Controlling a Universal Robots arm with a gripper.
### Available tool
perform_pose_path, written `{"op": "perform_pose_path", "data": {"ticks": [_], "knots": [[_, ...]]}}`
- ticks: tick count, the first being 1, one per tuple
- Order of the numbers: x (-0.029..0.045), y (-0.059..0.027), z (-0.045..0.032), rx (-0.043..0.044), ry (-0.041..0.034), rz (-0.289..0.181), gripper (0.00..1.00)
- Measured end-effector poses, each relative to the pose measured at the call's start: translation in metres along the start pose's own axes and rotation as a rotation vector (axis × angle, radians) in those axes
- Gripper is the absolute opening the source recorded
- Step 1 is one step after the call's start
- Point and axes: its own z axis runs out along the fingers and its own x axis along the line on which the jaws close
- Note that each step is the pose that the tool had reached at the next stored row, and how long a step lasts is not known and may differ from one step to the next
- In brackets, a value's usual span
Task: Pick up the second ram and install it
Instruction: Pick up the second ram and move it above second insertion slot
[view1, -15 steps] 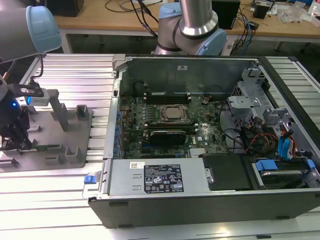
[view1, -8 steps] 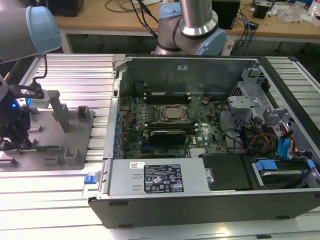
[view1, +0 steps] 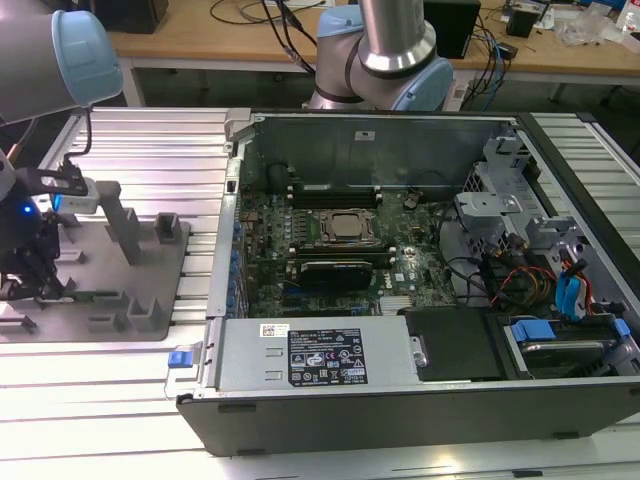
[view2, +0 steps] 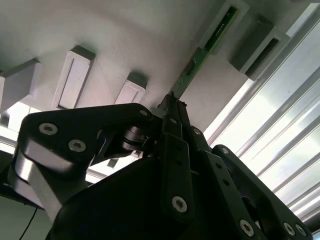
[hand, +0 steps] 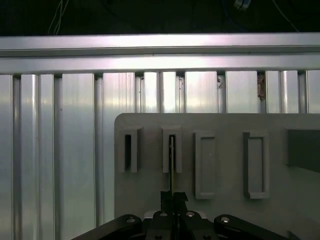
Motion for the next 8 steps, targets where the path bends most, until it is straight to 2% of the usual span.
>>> {"op": "perform_pose_path", "data": {"ticks": [6,8], "knots": [[0.0000,0.0000,0.0000,0.0001,0.0003,-0.011,0.09],[0.0000,0.0000,0.0000,0.0002,0.0010,-0.038,0.09]]}}
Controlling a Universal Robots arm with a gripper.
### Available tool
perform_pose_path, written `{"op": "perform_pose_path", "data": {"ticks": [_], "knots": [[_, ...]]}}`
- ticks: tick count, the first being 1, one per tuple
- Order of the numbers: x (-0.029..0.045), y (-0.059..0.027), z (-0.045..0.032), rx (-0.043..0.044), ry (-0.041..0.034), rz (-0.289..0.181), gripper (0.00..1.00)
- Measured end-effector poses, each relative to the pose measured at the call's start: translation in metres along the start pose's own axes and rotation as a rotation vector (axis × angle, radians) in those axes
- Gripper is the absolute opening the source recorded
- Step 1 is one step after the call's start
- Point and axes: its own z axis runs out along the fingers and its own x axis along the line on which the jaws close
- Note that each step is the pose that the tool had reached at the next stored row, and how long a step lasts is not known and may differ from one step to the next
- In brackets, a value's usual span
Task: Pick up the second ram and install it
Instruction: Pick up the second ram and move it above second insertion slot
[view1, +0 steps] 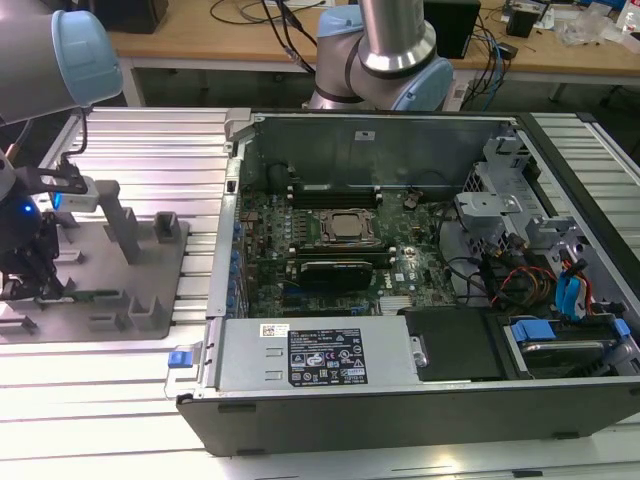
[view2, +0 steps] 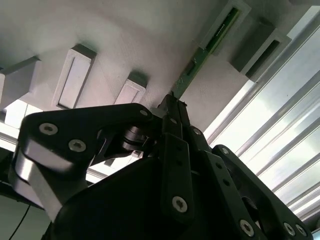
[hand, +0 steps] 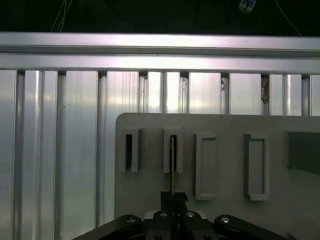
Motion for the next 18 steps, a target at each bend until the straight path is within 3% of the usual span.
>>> {"op": "perform_pose_path", "data": {"ticks": [2,5,18], "knots": [[0.0000,0.0000,0.0000,0.0000,0.0001,-0.002,0.09],[-0.0001,0.0000,0.0001,-0.0002,-0.0009,0.039,0.09],[0.0000,0.0000,-0.0018,-0.0001,-0.0009,0.035,0.09]]}}
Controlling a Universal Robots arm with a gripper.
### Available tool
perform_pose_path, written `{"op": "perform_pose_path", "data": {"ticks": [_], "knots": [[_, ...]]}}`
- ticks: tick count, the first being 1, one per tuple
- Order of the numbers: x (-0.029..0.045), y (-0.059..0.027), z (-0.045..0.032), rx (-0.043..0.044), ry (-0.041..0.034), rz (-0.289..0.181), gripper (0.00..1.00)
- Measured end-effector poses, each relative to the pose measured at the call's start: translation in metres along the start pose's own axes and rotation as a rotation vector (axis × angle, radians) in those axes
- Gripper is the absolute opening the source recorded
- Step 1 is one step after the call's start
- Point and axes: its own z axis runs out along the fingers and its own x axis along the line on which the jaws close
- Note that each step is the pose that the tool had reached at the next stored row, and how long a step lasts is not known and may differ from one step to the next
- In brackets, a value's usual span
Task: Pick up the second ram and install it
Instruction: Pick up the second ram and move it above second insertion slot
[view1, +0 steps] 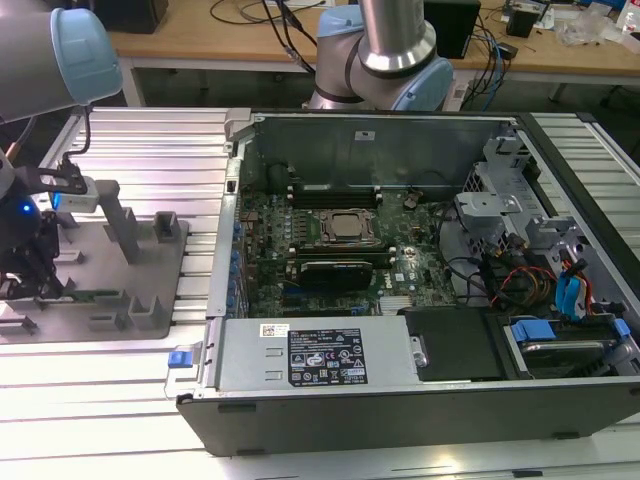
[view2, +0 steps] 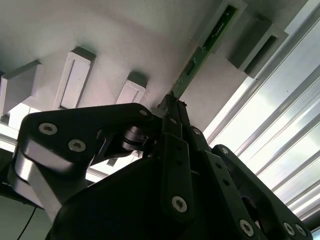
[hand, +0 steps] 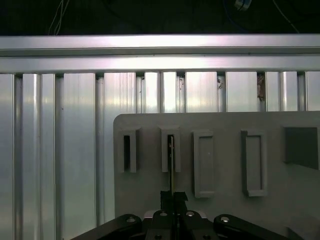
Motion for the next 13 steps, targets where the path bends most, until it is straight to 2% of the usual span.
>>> {"op": "perform_pose_path", "data": {"ticks": [5,13], "knots": [[0.0001,0.0001,-0.0021,-0.0004,0.0003,0.000,0.09],[0.0001,0.0007,-0.0261,0.0000,0.0000,0.000,0.09]]}}
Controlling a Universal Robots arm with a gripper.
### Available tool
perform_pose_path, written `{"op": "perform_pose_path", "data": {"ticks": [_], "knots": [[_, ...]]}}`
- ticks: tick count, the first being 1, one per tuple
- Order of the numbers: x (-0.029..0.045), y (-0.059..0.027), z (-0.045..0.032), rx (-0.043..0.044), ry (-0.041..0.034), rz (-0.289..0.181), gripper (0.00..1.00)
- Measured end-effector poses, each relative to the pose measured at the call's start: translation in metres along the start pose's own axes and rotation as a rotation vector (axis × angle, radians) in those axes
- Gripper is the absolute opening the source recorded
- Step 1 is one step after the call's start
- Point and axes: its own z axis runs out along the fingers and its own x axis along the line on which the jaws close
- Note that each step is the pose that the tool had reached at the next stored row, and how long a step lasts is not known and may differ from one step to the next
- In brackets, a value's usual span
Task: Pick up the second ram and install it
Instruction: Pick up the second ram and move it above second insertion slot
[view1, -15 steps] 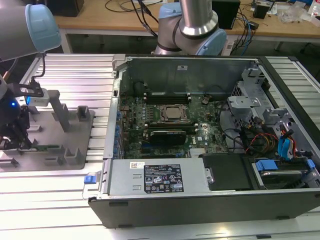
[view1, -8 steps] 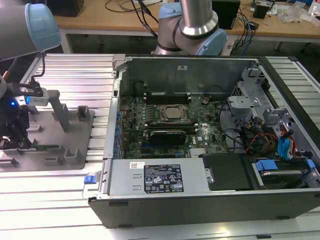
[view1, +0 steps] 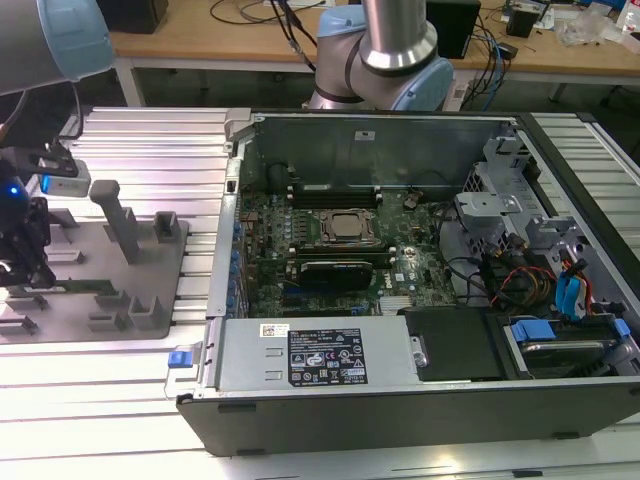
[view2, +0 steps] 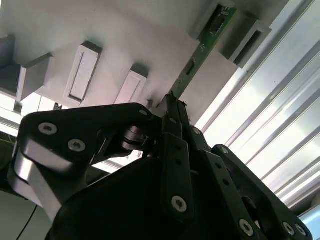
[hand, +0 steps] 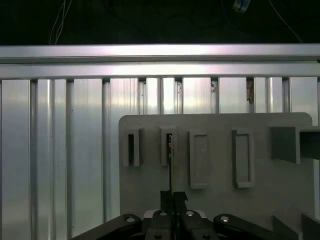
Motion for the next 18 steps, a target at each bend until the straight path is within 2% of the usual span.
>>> {"op": "perform_pose_path", "data": {"ticks": [2,4,6,8,9,12,18], "knots": [[0.0000,0.0001,-0.0054,0.0003,0.0027,-0.003,0.09],[0.0001,0.0002,-0.0060,0.0002,0.0066,-0.012,0.09],[0.0000,0.0001,-0.0066,0.0000,0.0067,-0.012,0.09],[0.0001,0.0003,-0.0104,0.0001,0.0068,-0.012,0.09],[-0.0001,0.0004,-0.0161,0.0002,0.0067,-0.012,0.09],[-0.0007,0.0006,-0.0228,0.0002,0.0067,-0.012,0.09],[-0.0014,0.0012,-0.0429,0.0002,0.0066,-0.012,0.09]]}}
